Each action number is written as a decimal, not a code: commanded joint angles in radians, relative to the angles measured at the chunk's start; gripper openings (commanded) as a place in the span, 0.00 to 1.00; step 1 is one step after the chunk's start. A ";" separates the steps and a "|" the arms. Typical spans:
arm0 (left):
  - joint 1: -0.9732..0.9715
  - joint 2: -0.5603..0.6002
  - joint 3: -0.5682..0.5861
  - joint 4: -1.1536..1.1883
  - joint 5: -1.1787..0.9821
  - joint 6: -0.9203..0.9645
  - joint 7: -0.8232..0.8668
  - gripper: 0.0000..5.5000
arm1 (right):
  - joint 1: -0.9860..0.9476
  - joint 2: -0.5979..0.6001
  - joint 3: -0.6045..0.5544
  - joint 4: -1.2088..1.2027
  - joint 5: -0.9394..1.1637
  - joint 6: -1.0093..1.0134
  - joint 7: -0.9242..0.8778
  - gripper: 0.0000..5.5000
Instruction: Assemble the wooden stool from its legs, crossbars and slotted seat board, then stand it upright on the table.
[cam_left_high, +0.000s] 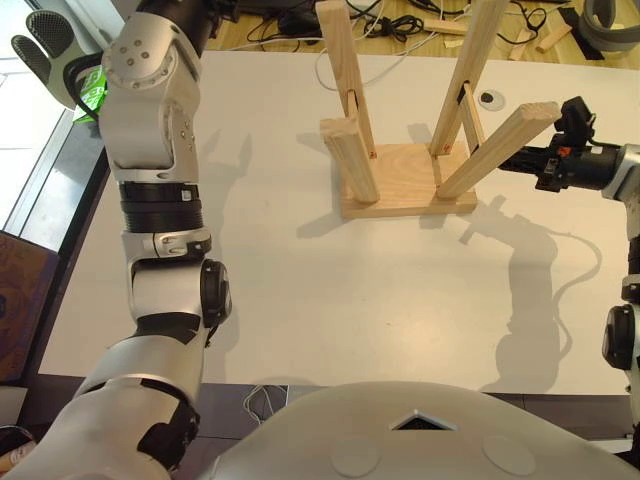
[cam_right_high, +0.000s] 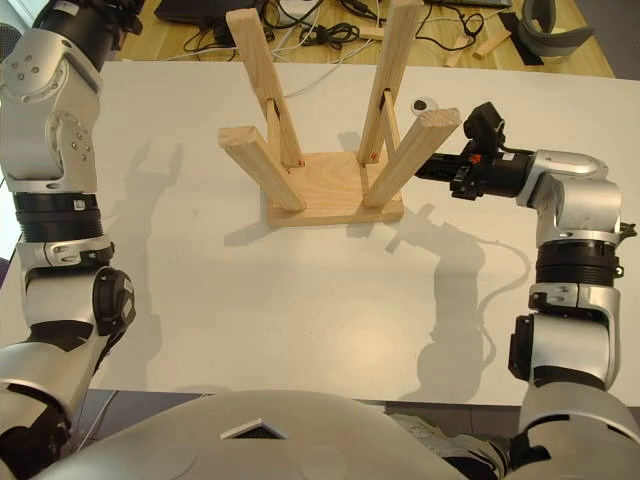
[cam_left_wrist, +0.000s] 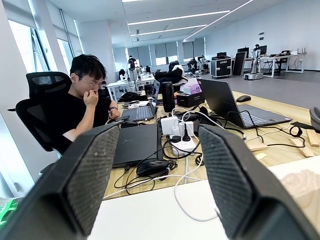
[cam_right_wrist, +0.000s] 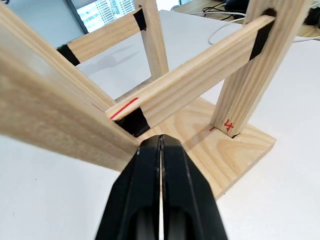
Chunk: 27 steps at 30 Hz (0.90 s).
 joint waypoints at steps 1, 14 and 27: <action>-0.006 -0.010 -0.008 -0.001 0.009 0.007 0.006 0.53 | 0.016 -0.027 -0.018 -0.003 -0.010 -0.032 -0.064 0.00; -0.473 -0.124 -0.143 0.591 0.057 -0.193 -0.235 0.53 | -0.050 0.009 -0.210 0.198 -0.002 -0.292 -0.430 0.00; -0.627 -0.245 -0.136 1.108 0.150 -0.176 -0.216 0.53 | 0.011 0.025 -0.176 0.158 -0.004 -0.319 -0.442 0.00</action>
